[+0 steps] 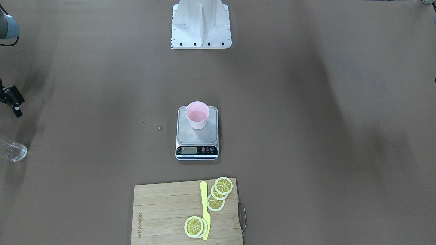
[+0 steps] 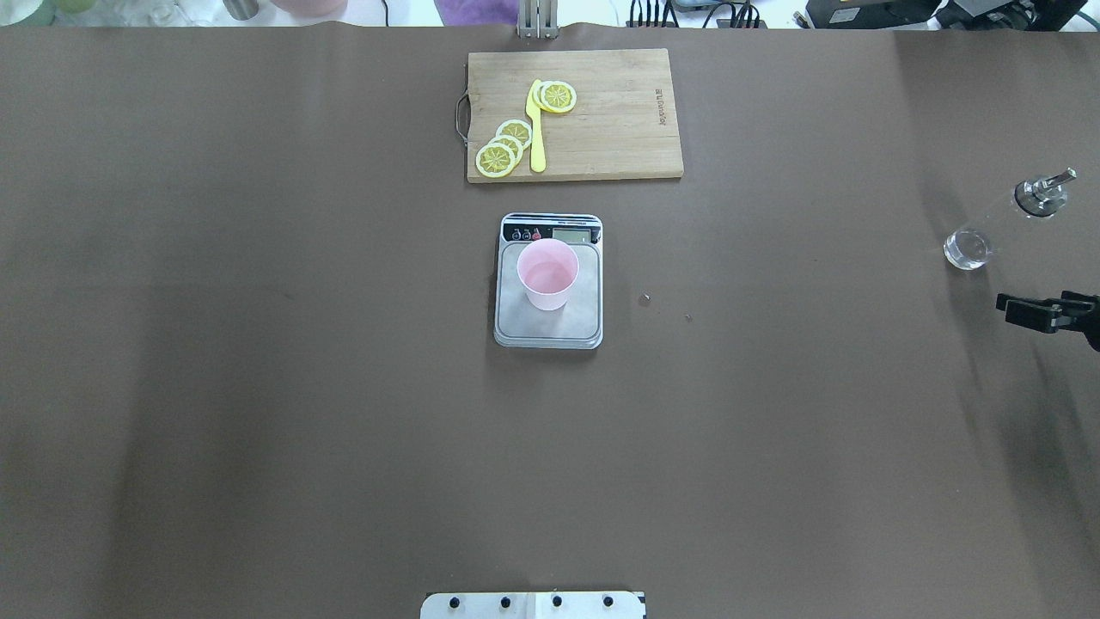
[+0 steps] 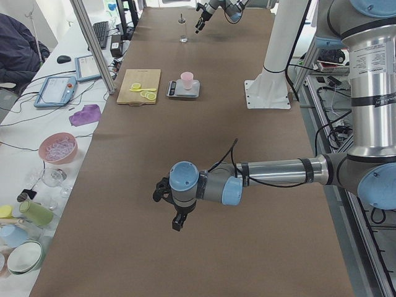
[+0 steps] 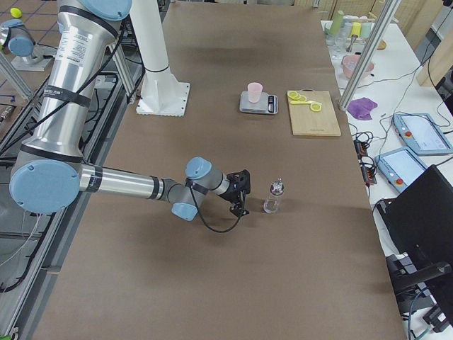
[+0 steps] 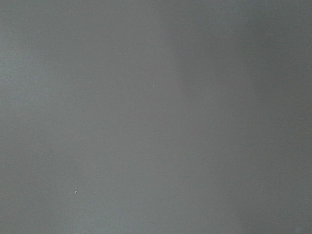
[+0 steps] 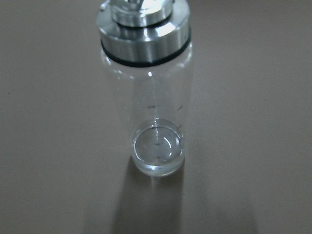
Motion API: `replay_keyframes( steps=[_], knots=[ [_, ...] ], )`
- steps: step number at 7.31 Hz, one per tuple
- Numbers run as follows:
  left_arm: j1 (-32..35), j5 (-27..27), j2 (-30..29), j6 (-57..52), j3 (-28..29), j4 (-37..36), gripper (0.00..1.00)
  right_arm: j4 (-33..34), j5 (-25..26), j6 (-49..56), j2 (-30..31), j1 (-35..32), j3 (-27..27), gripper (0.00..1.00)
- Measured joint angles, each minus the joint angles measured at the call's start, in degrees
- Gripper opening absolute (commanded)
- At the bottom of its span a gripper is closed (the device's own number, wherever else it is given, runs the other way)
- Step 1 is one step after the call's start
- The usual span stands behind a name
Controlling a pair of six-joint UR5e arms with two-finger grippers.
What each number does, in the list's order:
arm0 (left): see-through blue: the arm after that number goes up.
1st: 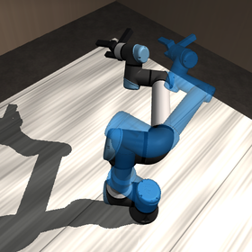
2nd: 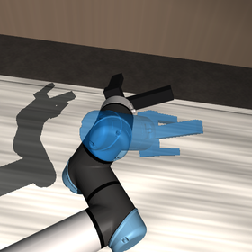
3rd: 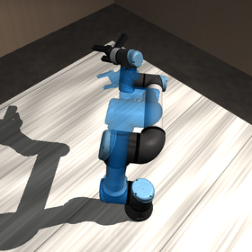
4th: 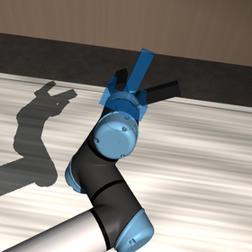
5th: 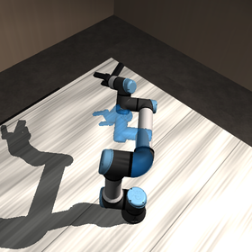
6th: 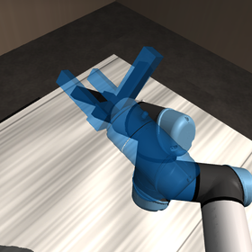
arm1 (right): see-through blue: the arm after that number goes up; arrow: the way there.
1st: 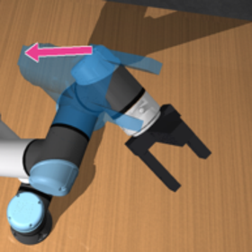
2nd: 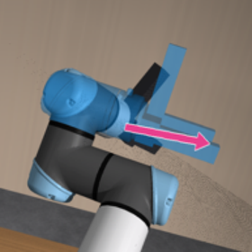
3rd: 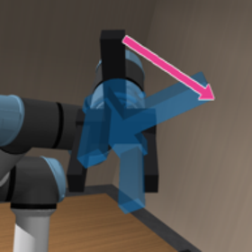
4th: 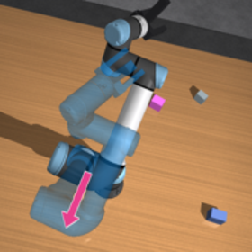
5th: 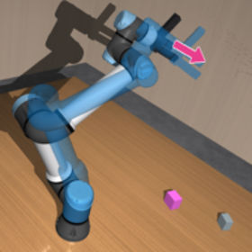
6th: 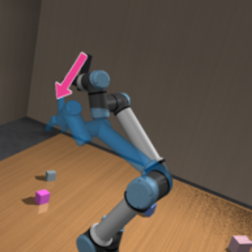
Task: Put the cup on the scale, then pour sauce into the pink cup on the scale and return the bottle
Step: 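Open the right gripper and lift it off the sauce bottle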
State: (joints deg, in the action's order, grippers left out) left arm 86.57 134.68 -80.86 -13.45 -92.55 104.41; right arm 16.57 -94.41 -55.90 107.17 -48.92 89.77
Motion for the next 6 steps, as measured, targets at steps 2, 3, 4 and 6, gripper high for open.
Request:
replay_keyframes(
  steps=[2,3,4,6],
  knots=[
    [-0.06,0.05,0.0,0.02,0.0,0.0,0.98,-0.08,-2.14,4.04,-0.25,-2.59,-2.52,1.0],
    [-0.07,0.06,-0.02,0.06,0.0,0.0,0.98,0.02,-6.05,7.03,-0.41,-6.54,-3.23,1.0],
    [-0.08,0.06,-0.06,0.08,0.0,0.0,0.98,0.3,-12.43,10.29,-0.87,-12.26,-4.13,1.0],
    [-0.11,0.06,-0.07,0.03,0.0,0.0,0.98,0.63,-22.91,14.86,-2.09,-22.28,-7.16,1.0]
  ],
)
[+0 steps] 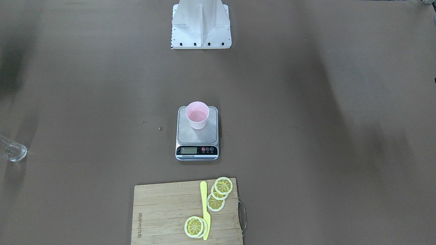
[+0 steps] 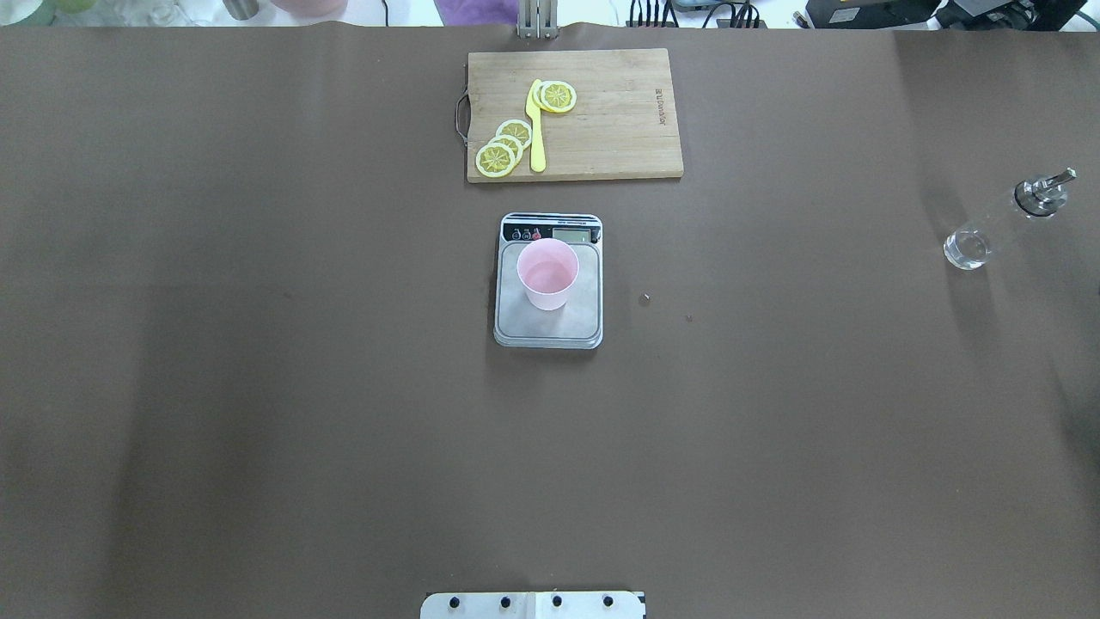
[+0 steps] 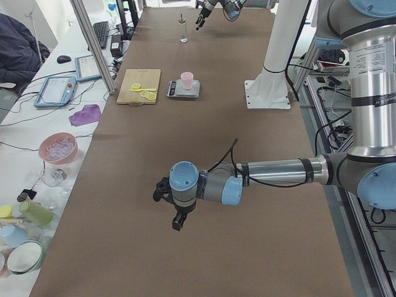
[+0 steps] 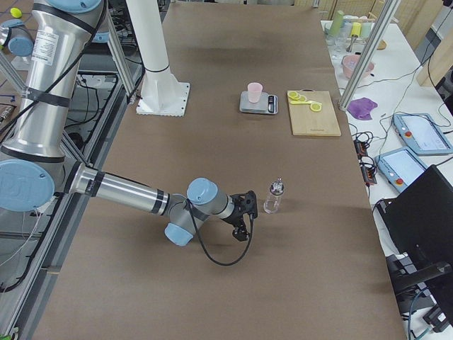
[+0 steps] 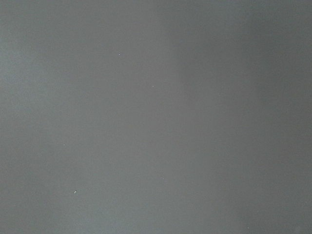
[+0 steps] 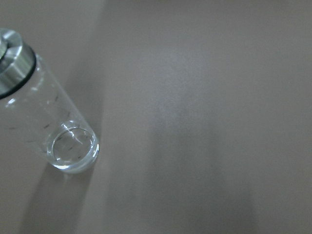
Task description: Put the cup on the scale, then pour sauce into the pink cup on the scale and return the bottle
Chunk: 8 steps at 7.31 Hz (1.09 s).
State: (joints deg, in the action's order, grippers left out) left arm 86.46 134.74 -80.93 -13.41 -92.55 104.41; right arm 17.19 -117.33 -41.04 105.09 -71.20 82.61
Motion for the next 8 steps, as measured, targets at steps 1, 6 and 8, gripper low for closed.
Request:
replay_keyframes(
  steps=[1,6,8],
  knots=[
    [-0.07,0.0,0.03,-0.02,0.0,0.0,0.98,-0.06,-2.03,0.84,-0.08,-2.27,-1.55,1.0],
    [-0.15,0.0,0.14,-0.03,0.08,0.0,0.98,3.25,-7.7,8.39,-0.49,-8.66,-4.83,1.0],
    [-0.15,0.0,0.14,-0.03,0.09,0.0,0.98,13.27,-17.34,16.94,-2.88,-15.49,-3.86,1.0]
  ],
)
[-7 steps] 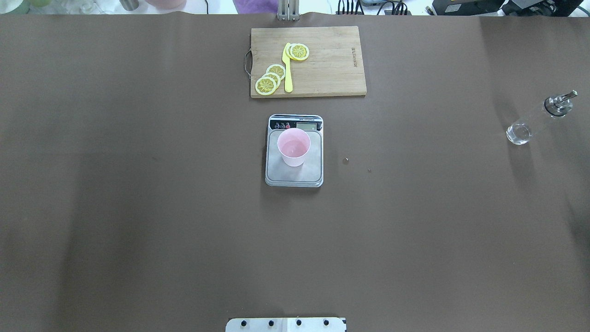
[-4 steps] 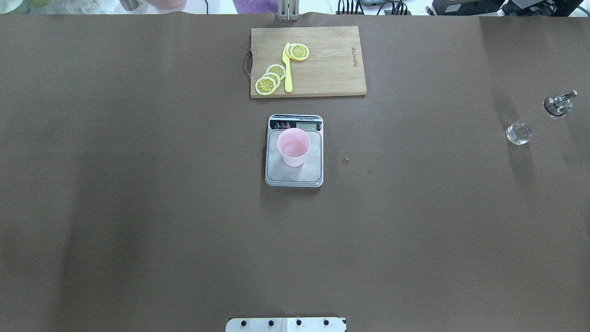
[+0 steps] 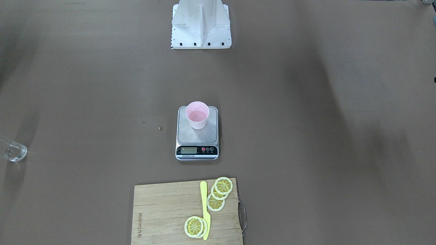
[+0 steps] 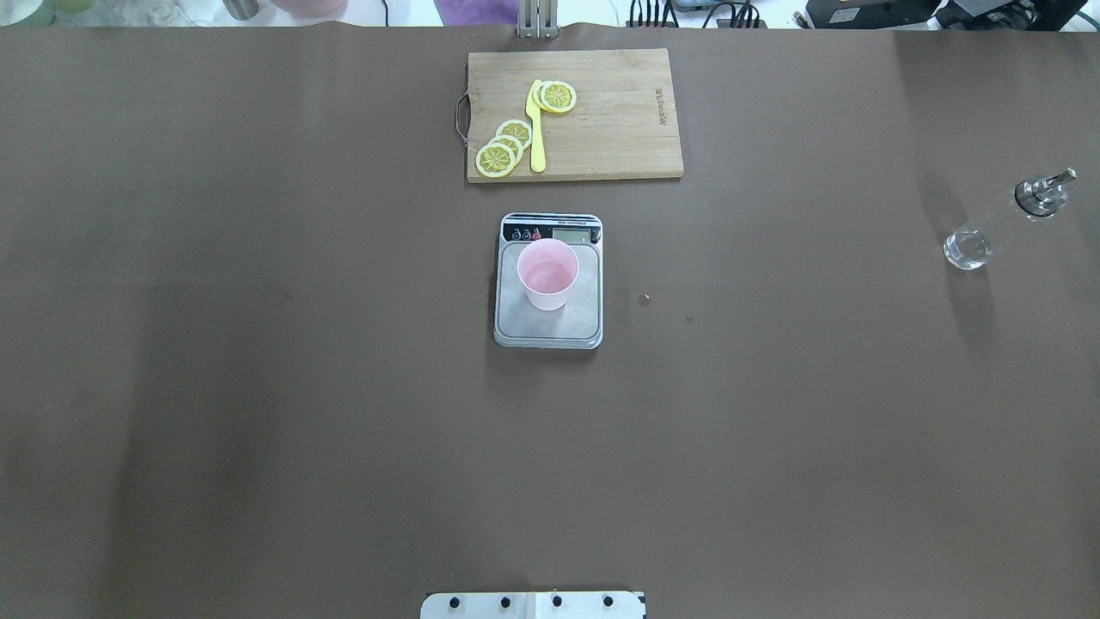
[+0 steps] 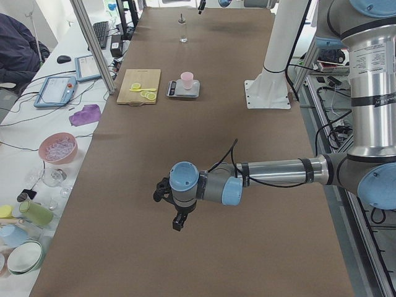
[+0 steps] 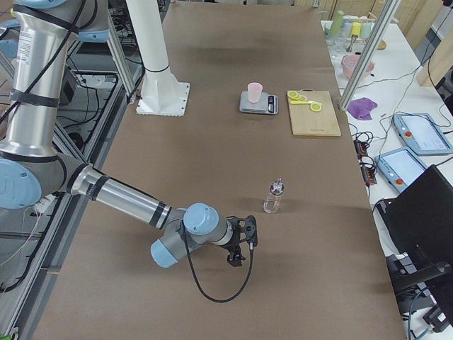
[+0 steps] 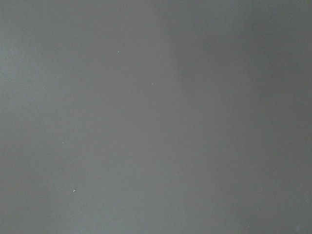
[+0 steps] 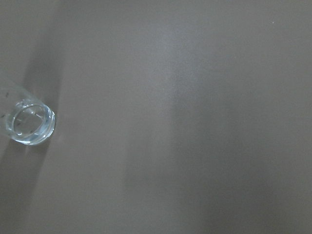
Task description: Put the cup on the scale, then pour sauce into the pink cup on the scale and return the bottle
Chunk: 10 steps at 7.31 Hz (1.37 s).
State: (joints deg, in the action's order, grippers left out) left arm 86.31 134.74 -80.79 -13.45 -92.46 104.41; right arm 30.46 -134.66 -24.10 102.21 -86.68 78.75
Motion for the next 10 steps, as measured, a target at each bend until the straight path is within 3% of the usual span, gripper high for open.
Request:
replay_keyframes(
  steps=[3,8,10],
  knots=[
    [0.0,0.0,0.02,0.0,0.0,0.0,0.98,18.53,-3.11,9.38,-4.35,-2.79,5.08,1.0],
    [0.03,0.0,0.1,0.0,0.07,0.0,0.98,66.34,5.75,32.51,-11.92,-6.14,23.17,1.0],
    [0.02,-0.04,0.05,0.0,0.32,0.0,0.98,76.39,6.14,35.89,-15.0,-6.87,24.54,1.0]
  ],
)
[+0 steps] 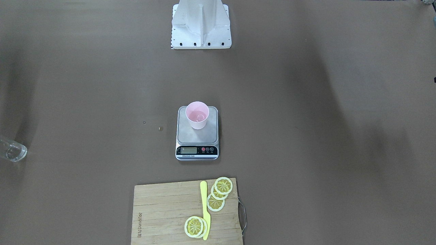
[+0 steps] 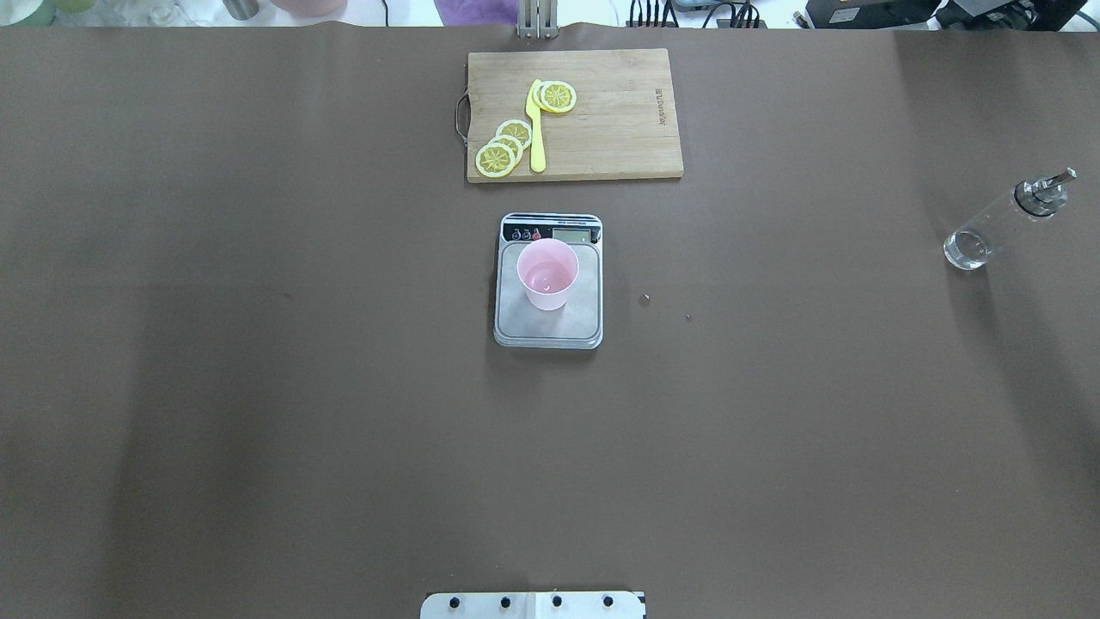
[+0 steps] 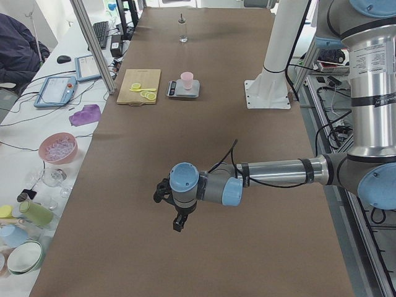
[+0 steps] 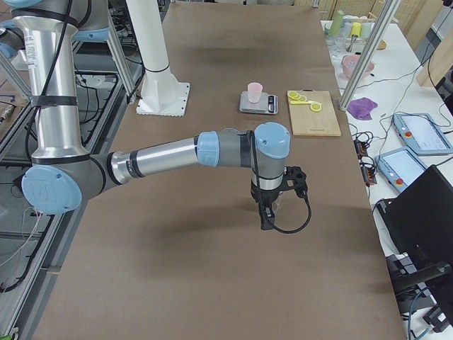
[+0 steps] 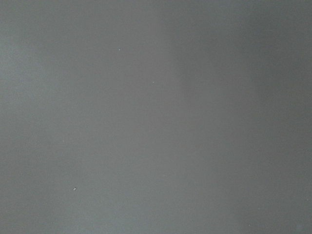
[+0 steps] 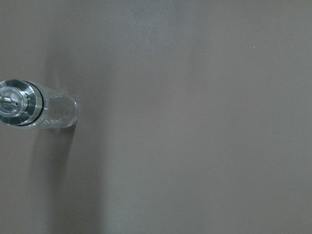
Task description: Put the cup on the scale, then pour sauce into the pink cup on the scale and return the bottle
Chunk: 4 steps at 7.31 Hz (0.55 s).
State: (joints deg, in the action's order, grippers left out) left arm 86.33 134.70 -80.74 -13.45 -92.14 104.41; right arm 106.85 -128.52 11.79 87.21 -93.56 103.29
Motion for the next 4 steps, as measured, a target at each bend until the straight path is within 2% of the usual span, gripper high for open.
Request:
replay_keyframes(
  steps=[2,4],
  knots=[
    [-0.01,0.05,-0.22,0.06,-0.09,-0.61,0.98,0.89,-0.35,0.11,2.64,0.07,-0.21,1.0],
    [0.03,0.1,-0.91,0.09,-1.94,-4.85,0.98,-0.35,-0.32,-0.27,4.16,0.48,-0.8,1.0]
  ],
)
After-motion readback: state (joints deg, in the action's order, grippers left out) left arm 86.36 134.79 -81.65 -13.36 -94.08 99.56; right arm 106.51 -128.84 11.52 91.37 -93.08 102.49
